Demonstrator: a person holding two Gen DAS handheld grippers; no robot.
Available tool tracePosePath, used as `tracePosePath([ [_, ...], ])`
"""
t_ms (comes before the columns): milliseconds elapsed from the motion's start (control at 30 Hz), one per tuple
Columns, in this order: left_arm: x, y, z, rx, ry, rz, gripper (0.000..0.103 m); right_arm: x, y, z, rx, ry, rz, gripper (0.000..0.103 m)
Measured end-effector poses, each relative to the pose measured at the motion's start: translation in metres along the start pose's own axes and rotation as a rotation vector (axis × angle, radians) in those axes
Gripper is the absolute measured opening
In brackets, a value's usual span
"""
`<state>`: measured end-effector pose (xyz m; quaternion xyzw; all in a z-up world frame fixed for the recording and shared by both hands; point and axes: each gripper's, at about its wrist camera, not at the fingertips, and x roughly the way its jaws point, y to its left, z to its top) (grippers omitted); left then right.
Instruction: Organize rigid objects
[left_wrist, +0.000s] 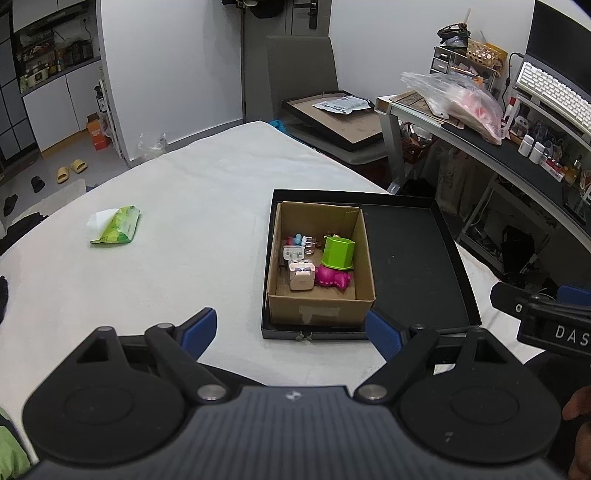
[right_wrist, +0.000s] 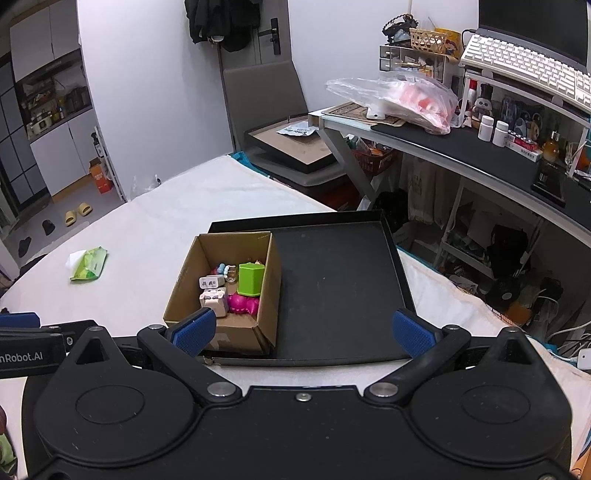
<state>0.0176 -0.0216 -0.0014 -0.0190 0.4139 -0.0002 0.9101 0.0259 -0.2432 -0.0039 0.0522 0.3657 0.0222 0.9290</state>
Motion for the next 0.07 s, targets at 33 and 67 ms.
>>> tracePosePath([
  [33, 0.0006, 0.0004, 0.0002, -0.001, 0.001, -0.004, 0.087, 0.0007, 0.0, -0.0003, -0.001, 0.001, 0.0, 0.103],
  [67, 0.0008, 0.0009, 0.0, -0.005, 0.003, -0.012, 0.087, 0.0016, 0.0006, -0.0007, -0.001, 0.001, 0.001, 0.103],
])
